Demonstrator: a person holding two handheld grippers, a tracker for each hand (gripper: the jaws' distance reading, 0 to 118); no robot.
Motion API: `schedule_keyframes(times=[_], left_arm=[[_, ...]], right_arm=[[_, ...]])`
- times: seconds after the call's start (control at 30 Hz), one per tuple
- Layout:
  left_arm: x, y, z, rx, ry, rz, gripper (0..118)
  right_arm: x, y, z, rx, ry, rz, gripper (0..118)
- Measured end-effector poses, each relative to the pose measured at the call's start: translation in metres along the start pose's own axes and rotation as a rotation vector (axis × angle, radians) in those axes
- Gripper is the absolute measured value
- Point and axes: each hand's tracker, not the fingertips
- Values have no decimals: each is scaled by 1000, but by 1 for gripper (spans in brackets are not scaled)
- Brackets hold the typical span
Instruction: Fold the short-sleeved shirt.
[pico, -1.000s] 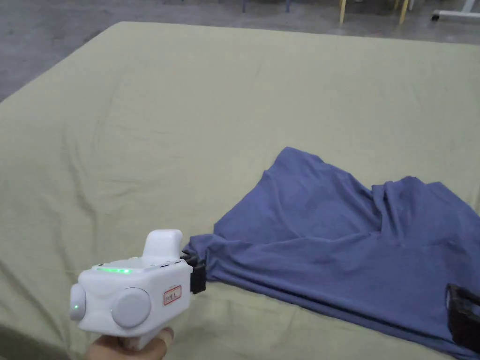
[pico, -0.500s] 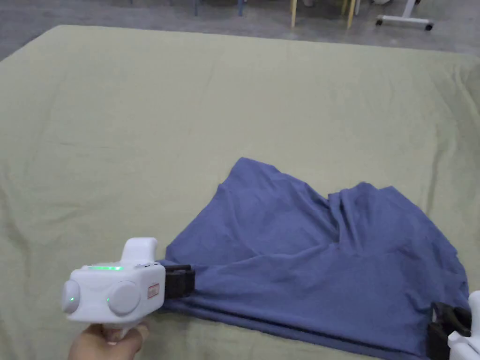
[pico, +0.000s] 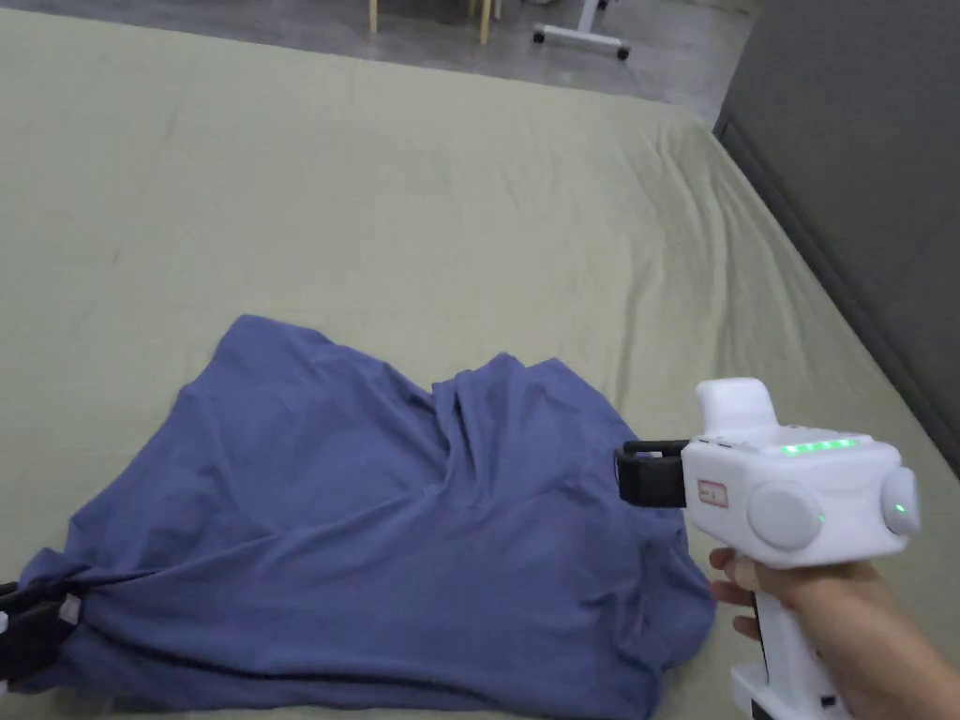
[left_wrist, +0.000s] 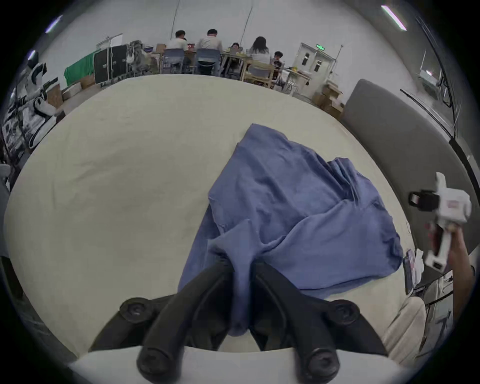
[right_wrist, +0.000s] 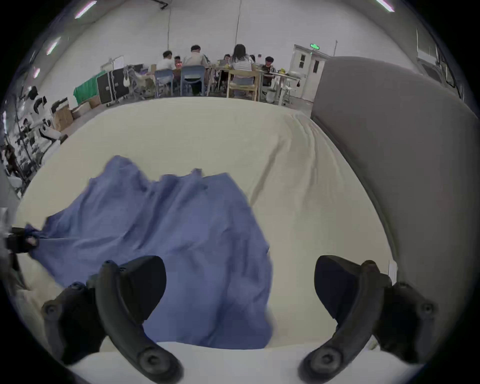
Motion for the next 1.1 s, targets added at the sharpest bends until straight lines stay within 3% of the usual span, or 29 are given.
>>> schedule_keyframes(times=[0.17,0.27,0.3,0.4,0.47,0.5,0.53,0.57,0.67,0.77,0.87,0.97,1.1], left_arm=[[17,2,4,1,10,-9,4],[23,1,4,-5,26,-12,4],[19,4,4,-4,26,-9,4],[22,3,3,-7,19,7,4],[19,4,4,-6,36,7,4],[19,4,4,-5,36,17,4],[19,3,4,-4,37,27,4],[14,4,4,-2,36,38,4],[15,5,10,9,30,56,4],[15,11,18,30,27,74,4],[15,26,27,73,-2,117,4],[20,50,38,127,-13,153,4],[27,86,64,244,-27,175,4]], right_arm=[[13,6,-93,-216,-107,69,118],[17,-1,-114,-290,-103,12,115],[16,-4,-118,-305,-87,-8,106],[14,-2,-106,-325,26,-82,98],[7,-4,-94,-277,94,-99,40],[-2,-7,-86,-250,65,-57,5],[-8,1,-61,-203,-6,13,5],[-11,0,-47,-153,-9,42,5],[-10,8,8,-12,65,-4,5],[6,20,70,151,78,-25,5],[21,50,132,302,32,-35,5],[35,81,181,374,50,-40,5],[40,105,235,481,-49,-25,5]])
